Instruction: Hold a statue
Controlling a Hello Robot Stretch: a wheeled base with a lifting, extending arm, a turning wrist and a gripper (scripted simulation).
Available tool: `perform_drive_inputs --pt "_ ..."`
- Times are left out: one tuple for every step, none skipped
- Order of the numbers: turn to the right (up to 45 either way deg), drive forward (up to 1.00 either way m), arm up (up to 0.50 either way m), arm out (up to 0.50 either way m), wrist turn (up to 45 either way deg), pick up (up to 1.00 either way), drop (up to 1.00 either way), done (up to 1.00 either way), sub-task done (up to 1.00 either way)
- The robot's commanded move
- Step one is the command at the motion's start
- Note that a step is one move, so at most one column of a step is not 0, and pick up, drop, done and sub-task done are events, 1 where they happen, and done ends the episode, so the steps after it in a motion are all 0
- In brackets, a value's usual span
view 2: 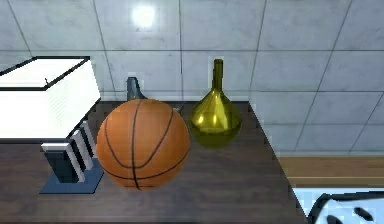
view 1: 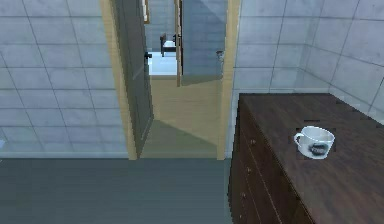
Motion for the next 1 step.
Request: perform_drive_inputs --pt "0.0 0.00 0.50 0.00 0.0 0.00 0.00 0.00 0.00"
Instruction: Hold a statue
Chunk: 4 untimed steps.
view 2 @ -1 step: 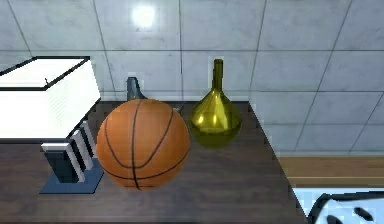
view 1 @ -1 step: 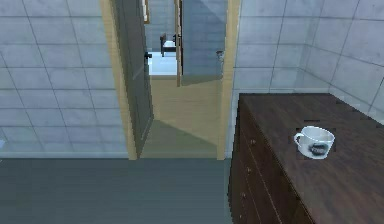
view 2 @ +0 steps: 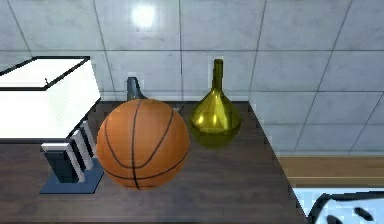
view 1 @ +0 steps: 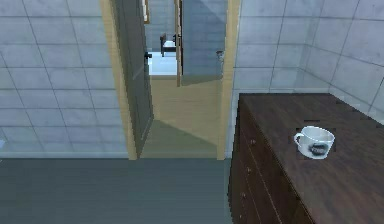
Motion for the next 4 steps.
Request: perform_drive_inputs --pt "0.0 0.00 0.38 0.00 0.0 0.00 0.00 0.00 0.00" --pt "0.0 0.00 0.00 0.32 0.0 0.00 0.00 0.00 0.00" --pt "0.0 0.00 0.00 0.00 45.0 0.00 0.00 0.00 0.00" --pt "0.0 0.00 0.00 0.00 45.0 0.00 0.00 0.00 0.00"
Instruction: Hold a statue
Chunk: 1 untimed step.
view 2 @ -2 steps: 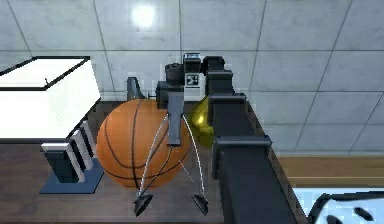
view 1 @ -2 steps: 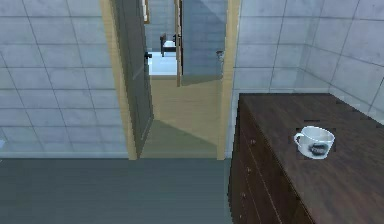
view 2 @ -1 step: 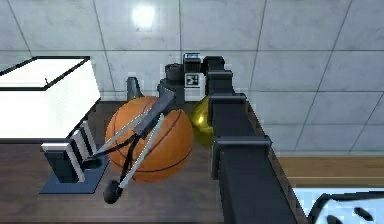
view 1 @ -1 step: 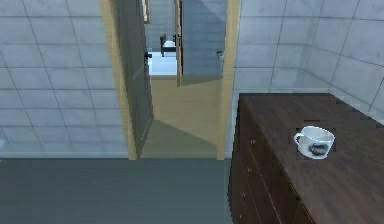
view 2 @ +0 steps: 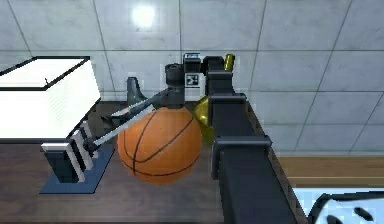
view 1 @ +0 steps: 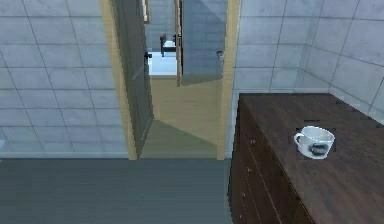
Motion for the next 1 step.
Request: perform_drive_inputs --pt "0.0 0.00 0.00 0.00 45.0 0.00 0.00 0.00 0.00"
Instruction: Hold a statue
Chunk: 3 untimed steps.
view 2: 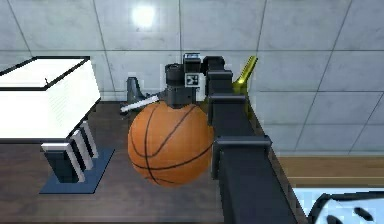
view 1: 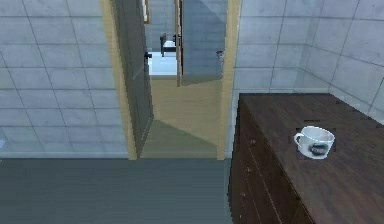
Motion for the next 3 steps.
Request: perform_drive_inputs --pt "0.0 0.00 0.00 0.00 27.0 0.00 0.00 0.00 0.00" --pt "0.0 0.00 0.00 0.00 0.0 1.00 0.00 0.00 0.00" --pt "0.0 0.00 0.00 0.00 0.0 0.00 0.00 1.00 0.00"
